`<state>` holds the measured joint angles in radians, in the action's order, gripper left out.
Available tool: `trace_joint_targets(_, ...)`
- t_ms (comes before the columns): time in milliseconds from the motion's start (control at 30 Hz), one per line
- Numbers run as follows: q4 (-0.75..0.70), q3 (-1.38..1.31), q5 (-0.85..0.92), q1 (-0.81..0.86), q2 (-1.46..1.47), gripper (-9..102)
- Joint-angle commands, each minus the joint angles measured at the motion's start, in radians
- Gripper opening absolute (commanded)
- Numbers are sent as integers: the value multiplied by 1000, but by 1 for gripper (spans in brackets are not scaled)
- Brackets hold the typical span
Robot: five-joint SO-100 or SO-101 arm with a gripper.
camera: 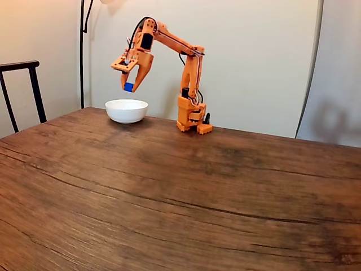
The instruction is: Grasp the cube and drop it in the bowl
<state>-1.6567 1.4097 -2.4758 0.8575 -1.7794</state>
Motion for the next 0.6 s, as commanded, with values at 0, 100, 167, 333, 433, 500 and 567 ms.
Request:
trace_joint_targets(0,43,101,2,54,-141,9)
trace_joint_targets(100,87,199,2,127,-242,9)
trace_joint_targets(167,112,252,2,176,-296,9)
trace_joint_targets(333,172,350,2,288,-371,9)
trace_joint_targets(433,202,371,2,336,-380,9)
trace_joint_targets(500,222,377,2,370,-379,9)
trace_joint_targets(567,245,382,2,405,-380,9)
